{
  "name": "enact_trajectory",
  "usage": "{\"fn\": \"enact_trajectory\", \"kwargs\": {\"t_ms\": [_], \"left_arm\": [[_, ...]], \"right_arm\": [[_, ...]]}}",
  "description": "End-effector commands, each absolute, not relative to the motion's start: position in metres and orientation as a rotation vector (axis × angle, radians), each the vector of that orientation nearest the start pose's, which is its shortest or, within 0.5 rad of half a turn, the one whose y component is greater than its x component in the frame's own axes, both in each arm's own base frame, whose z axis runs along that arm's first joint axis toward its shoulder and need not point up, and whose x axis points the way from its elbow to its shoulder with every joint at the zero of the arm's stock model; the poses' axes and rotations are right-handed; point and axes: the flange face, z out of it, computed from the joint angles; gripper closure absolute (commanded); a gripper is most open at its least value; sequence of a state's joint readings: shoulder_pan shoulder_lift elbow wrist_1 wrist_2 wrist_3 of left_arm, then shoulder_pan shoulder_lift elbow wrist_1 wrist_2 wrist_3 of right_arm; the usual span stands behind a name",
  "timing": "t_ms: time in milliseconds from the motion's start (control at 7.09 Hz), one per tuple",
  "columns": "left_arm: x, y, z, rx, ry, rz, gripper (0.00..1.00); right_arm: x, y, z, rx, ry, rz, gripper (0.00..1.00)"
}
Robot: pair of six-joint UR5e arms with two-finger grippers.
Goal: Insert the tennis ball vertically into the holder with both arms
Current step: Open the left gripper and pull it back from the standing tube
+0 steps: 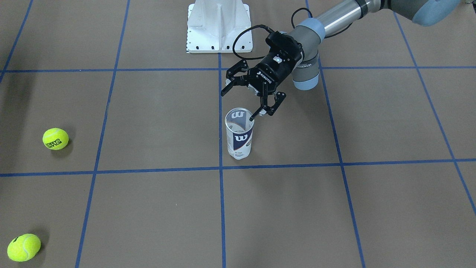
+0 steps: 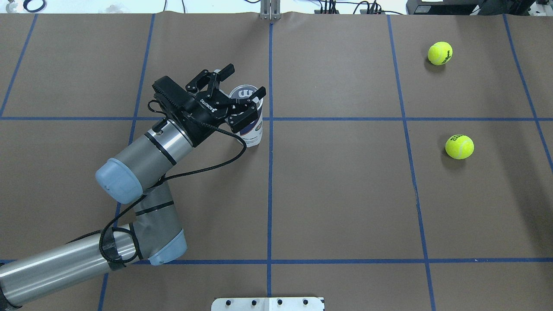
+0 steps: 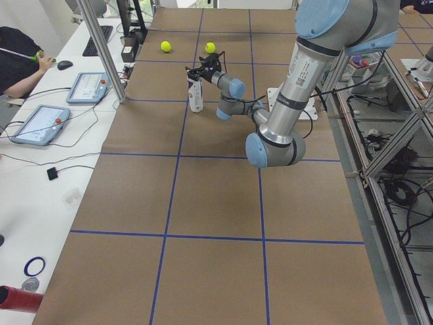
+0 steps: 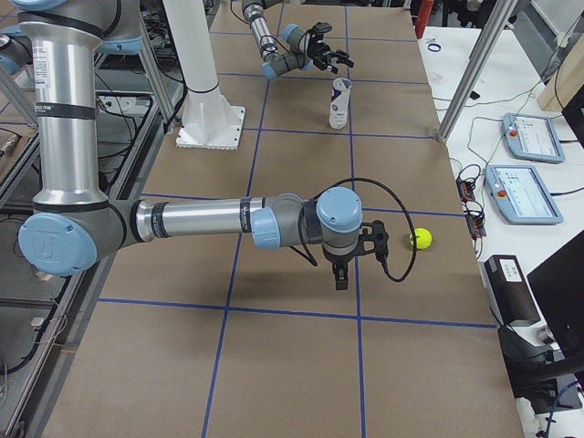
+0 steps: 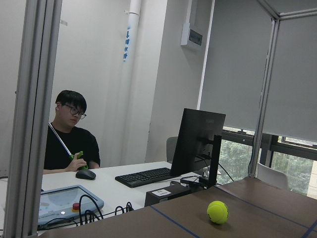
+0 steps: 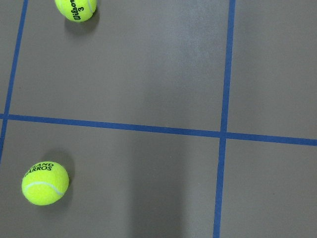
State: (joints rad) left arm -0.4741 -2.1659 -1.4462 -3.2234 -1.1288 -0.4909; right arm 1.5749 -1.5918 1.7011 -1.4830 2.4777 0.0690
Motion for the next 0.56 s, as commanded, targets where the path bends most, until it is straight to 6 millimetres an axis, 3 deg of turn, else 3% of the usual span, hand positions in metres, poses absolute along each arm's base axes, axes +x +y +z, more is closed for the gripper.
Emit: {"fn": "enact_trajectory", "kwargs": {"t_ms": [0,141,282,423], "left_arm": [[0.42,-0.446,0.158,1.636,1.221,-0.114,0.01],[0.392,-0.466,0.141,1.593,1.1,-0.111,0.01],[0.378,-0.484,0.139,1.535,0.983,-0.1,0.0],[0.365,-0.504,0.144,1.442,0.973,-0.171,0.0]], "right_arm": [[0.058,-0.509,0.551,0.222,-0.893,-0.052,0.0],[0.052,-0.521,0.521,0.268,-0.904,-0.088,0.0],[0.008,-0.522,0.513,0.207,-0.925,-0.097,0.0],[-0.01,-0.522,0.509,0.167,-0.937,-0.041,0.0]]}}
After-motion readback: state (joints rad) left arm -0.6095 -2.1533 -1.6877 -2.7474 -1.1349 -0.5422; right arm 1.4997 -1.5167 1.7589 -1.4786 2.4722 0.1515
